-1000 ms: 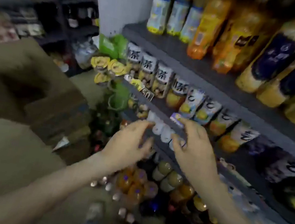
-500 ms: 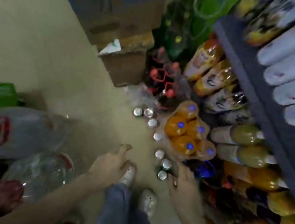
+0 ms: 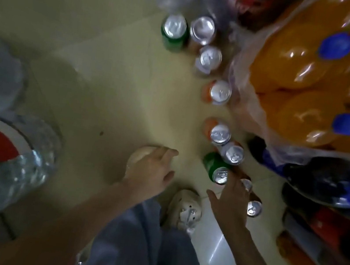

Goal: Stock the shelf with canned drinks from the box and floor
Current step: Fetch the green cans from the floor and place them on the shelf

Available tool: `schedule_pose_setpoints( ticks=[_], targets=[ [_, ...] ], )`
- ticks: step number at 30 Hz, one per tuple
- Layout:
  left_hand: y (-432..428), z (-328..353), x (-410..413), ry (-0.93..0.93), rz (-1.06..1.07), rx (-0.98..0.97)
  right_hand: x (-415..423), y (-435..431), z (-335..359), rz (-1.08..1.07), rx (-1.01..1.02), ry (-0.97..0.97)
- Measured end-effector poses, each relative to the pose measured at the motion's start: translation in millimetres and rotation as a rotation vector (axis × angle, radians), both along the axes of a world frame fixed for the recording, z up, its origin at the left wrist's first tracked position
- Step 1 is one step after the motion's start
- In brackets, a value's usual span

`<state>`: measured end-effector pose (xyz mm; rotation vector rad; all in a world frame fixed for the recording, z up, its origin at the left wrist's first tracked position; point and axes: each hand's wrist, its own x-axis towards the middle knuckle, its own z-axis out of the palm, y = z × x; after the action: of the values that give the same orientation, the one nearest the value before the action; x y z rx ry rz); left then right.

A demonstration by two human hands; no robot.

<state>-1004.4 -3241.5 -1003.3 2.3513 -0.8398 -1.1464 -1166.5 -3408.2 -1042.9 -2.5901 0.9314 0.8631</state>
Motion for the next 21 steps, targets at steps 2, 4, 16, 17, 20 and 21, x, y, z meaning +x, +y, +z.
schedule_pose_setpoints(
  ticks=[2, 4, 16, 17, 20, 21],
  targets=[
    [-8, -22, -17, 0.006, 0.017, -0.014, -5, 5, -17, 0.018, -0.077, -0.063],
    [-16, -35, -32, 0.062, 0.029, -0.047, -7, 11, -29, -0.003, -0.15, -0.102],
    [-34, -63, -50, 0.097, -0.023, -0.163, 25, 27, -5, -0.406, 0.177, -0.439],
    [-34, -61, -47, 0.084, -0.013, -0.178, 34, 28, 7, -0.474, 0.243, -0.47],
    [-34, -48, -23, 0.063, 0.174, -0.256, 68, 31, 39, -0.515, 0.46, -0.556],
    [-32, -43, -12, 0.055, 0.245, -0.281, 81, 29, 46, -0.483, 0.521, -0.58]
  ],
)
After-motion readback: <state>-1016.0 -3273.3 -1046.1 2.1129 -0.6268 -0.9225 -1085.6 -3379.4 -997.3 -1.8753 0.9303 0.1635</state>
